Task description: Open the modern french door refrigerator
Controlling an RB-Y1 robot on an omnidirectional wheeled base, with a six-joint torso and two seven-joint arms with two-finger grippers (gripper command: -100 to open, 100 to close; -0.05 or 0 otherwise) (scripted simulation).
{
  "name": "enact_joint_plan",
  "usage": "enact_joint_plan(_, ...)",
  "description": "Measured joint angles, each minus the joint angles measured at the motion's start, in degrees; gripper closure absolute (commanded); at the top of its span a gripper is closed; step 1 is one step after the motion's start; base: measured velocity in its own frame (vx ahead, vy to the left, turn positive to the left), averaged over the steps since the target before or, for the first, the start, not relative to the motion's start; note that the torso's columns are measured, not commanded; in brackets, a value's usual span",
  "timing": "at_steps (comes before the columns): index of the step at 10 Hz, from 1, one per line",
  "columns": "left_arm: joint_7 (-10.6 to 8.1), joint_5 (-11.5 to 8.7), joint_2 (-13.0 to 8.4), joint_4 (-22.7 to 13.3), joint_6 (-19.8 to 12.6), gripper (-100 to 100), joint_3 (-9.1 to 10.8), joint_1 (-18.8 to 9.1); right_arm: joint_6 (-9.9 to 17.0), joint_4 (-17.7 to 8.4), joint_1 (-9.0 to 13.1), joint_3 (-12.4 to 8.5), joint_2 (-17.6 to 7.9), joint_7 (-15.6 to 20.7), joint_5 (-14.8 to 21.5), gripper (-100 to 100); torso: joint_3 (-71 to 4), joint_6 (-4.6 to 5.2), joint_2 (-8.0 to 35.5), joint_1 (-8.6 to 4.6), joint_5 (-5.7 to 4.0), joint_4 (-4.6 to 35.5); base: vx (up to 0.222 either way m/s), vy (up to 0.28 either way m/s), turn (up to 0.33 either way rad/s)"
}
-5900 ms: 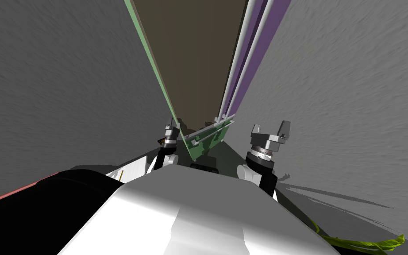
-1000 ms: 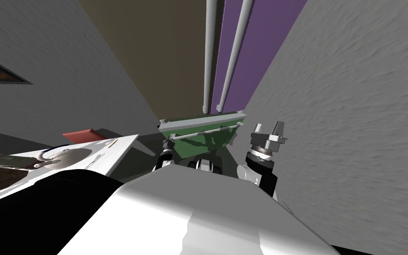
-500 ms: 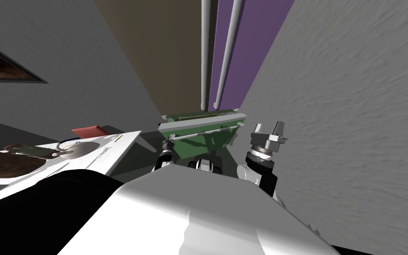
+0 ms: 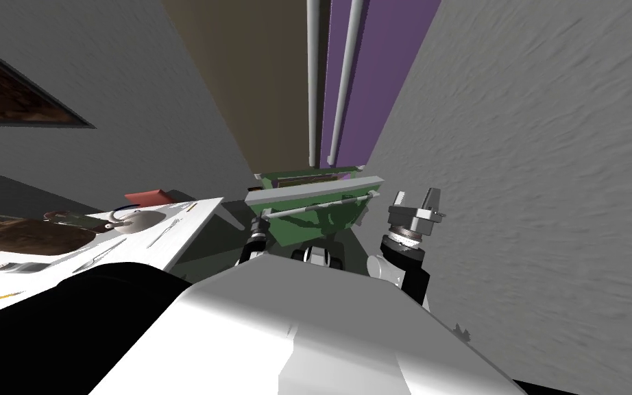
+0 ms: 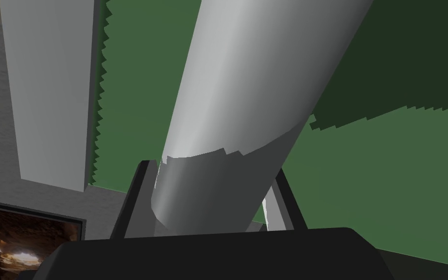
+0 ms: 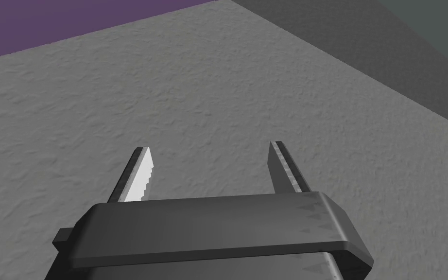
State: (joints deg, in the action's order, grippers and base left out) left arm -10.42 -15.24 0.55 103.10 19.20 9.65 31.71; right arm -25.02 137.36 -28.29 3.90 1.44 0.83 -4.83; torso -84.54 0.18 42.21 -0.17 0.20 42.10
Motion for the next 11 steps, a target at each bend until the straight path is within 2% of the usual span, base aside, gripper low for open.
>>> enact_joint_plan(4, -0.19, 0.02, -0.22, 0.03, 0.23, 100, -0.52, 0.82, 0.00, 0.00, -0.01, -0.01, -0.01, 0.00, 0.00, 0, -0.25, -0.11, -0.29, 0.30, -0.07, 0.01, -0.141, -0.060, 0.005)
enact_joint_plan(5, -0.25, 0.03, -0.26, 0.24, 0.42, -100, -0.64, 0.96, 0.00, 0.00, -0.01, 0.00, -0.01, 0.00, 0.00, 0, -0.07, -0.10, -0.08, 0.21, -0.02, 0.01, -0.060, -0.036, -0.007)
enact_joint_plan(7, -0.36, -0.28, -0.28, 2.20, -0.65, -100, -0.52, 2.27, 0.00, 0.01, -0.03, -0.01, -0.02, 0.00, 0.00, 0, -0.30, -0.17, -0.35, 0.35, -0.21, 0.12, 0.043, -0.005, -0.018)
enact_joint_plan(11, -0.89, -1.26, -0.53, 9.05, -4.02, -100, 0.05, 6.28, -0.01, 0.01, -0.03, -0.01, -0.02, 0.00, 0.00, 0, 0.04, -0.19, 0.24, 0.07, -0.28, 0.27, 0.039, -0.003, -0.015)
